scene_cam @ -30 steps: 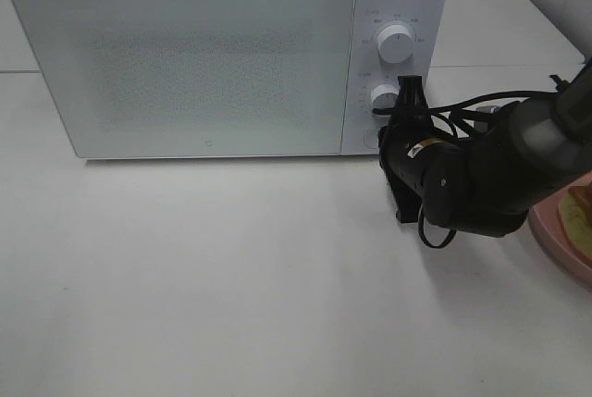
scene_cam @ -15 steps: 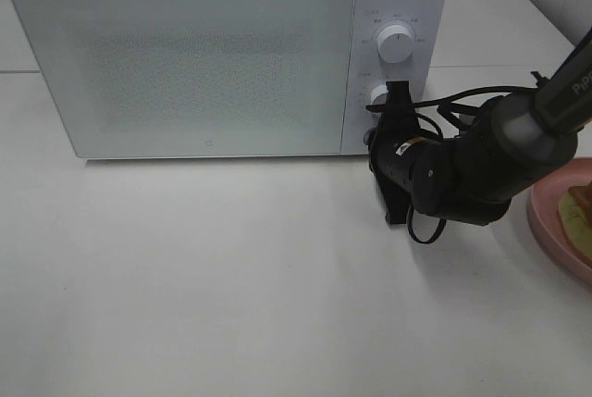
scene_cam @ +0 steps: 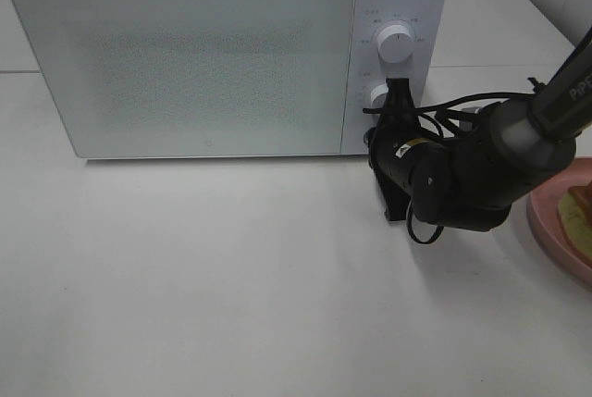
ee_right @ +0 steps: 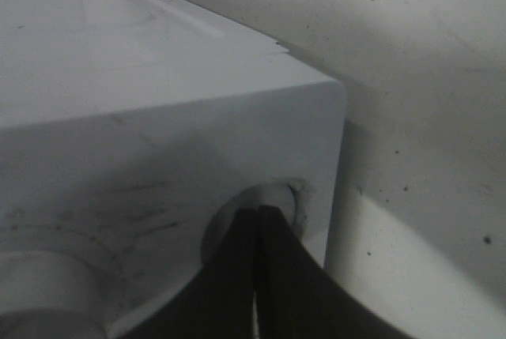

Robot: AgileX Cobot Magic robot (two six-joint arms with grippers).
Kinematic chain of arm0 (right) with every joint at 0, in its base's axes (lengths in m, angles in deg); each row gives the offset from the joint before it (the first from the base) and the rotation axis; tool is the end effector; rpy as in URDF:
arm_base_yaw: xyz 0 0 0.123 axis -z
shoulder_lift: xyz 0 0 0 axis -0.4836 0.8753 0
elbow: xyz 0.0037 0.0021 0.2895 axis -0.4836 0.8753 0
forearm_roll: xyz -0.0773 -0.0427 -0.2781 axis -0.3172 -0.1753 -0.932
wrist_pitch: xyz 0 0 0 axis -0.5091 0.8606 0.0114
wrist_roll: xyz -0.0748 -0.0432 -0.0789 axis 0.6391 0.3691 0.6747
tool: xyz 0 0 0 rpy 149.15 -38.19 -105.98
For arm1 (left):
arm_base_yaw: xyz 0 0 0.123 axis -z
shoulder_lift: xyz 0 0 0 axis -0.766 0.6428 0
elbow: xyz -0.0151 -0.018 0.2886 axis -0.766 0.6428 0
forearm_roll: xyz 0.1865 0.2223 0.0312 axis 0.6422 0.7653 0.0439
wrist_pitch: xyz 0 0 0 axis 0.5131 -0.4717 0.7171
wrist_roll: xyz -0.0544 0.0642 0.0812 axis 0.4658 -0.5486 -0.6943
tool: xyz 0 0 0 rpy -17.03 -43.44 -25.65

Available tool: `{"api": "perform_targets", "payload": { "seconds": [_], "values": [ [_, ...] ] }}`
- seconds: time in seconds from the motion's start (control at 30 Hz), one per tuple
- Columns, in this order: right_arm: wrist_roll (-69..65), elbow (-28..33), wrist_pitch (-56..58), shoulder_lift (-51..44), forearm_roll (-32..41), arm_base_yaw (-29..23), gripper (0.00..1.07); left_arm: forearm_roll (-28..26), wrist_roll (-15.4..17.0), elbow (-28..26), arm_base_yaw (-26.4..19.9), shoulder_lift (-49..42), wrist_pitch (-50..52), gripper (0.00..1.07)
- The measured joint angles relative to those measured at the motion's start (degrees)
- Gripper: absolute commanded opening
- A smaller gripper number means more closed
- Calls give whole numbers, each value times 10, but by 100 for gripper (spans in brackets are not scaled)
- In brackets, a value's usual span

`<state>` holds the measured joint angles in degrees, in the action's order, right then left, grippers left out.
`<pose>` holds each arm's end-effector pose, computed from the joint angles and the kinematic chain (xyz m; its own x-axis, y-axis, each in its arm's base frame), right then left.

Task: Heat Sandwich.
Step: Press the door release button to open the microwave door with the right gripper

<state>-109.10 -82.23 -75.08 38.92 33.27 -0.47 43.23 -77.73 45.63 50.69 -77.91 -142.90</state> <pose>0.3799 0.1614 0.0393 -0.0827 0.9965 -0.0151 0.3677 0.0446 0.9289 0.0458 -0.0053 0.2891 -0.4513 -0.0166 -0.8922 0.0385 0.9985 -0.0380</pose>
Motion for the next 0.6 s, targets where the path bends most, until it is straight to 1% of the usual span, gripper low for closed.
{"api": "perform_targets", "payload": {
  "seconds": [0.33, 0.43, 0.6],
  "values": [
    [1, -8, -18, 9, 5, -1, 0, 0, 0, 0, 0, 0, 0, 100],
    [1, -29, -7, 27, 17, -1, 0, 0, 0, 0, 0, 0, 0, 100],
    [15, -36, -3, 29, 36, -4, 0, 0, 0, 0, 0, 0, 0, 100]
  ]
}}
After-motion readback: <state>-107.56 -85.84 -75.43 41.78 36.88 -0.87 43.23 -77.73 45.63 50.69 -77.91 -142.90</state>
